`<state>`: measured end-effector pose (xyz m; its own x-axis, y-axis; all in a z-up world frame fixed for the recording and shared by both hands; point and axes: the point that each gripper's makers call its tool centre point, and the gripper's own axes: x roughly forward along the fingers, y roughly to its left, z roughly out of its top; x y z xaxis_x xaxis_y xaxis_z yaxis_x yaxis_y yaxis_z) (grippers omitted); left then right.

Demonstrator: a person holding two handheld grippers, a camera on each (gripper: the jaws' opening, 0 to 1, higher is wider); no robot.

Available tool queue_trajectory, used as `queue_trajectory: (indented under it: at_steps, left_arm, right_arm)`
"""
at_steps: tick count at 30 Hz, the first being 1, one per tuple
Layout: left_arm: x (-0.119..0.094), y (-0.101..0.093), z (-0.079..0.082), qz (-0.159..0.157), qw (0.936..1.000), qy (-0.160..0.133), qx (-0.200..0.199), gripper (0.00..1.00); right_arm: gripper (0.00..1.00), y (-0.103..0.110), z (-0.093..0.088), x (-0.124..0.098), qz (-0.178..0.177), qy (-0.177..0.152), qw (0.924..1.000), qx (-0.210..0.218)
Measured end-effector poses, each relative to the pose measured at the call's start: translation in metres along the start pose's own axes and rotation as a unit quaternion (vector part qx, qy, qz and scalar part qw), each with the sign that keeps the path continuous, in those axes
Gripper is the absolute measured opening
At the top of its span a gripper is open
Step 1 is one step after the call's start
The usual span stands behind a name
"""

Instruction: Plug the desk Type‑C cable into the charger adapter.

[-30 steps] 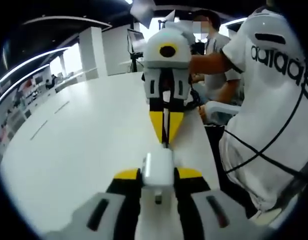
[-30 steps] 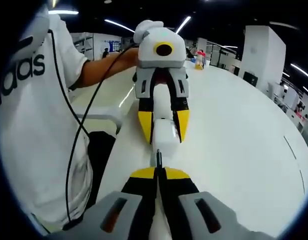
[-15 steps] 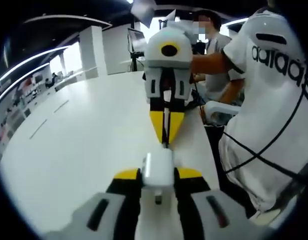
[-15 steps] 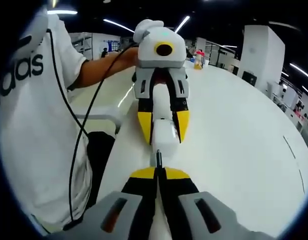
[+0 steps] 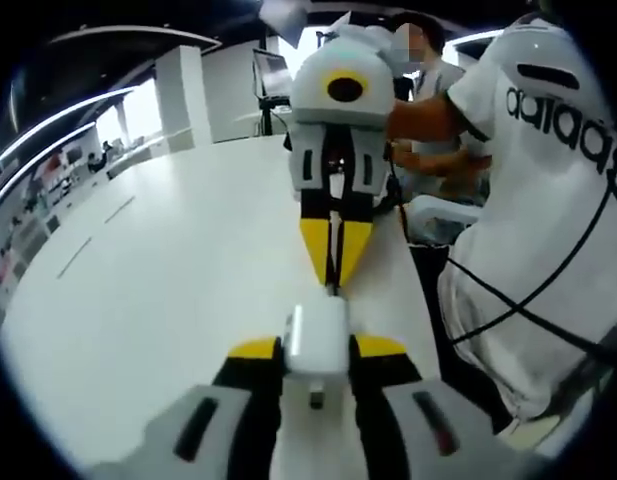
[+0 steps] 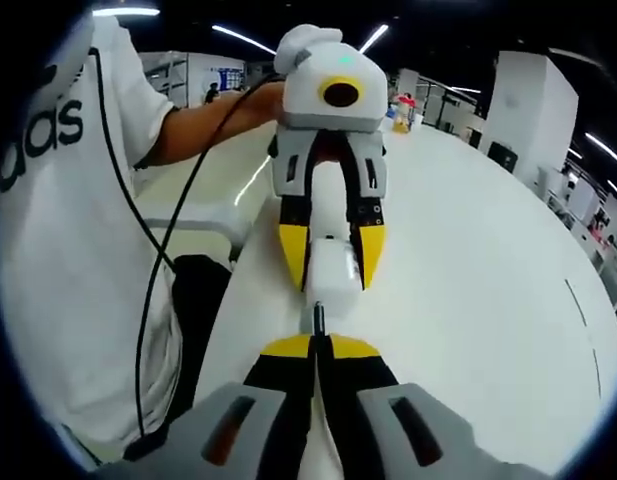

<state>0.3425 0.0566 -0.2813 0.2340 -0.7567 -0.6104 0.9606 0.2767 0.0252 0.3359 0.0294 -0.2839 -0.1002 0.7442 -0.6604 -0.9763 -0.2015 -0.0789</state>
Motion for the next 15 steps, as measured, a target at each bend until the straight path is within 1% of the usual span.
queue_trajectory:
  at_steps: [2,5,7,11,15]
  left_arm:
    - [-0.0002,0.0,0.0001,0.0,1.0,-0.003,0.0,0.25]
    - [-0.0006,-0.0001,0.0002,0.0,1.0,-0.007,0.005,0.25]
    - [-0.0008,-0.0002,0.0003,-0.001,0.9999,-0.01,0.008,0.25]
    - [-0.0032,-0.0006,-0.0004,0.0,0.9998,-0.012,0.018,0.25]
    - [-0.0082,0.0008,0.0001,0.002,0.9997,-0.013,0.023,0.27]
  right_arm:
    - [0.02,0.0001,0.0,0.0,0.001,-0.005,1.0,0.003]
    - [0.03,0.0,-0.0007,-0.0006,0.004,-0.021,0.9997,-0.007]
    - [0.04,-0.0002,-0.0004,-0.0008,0.003,-0.04,0.9992,-0.007]
    - [0.05,-0.0002,0.0008,-0.0026,0.003,-0.076,0.997,0.013]
    - [0.07,-0.0018,-0.0018,-0.0058,0.005,-0.094,0.9951,0.03]
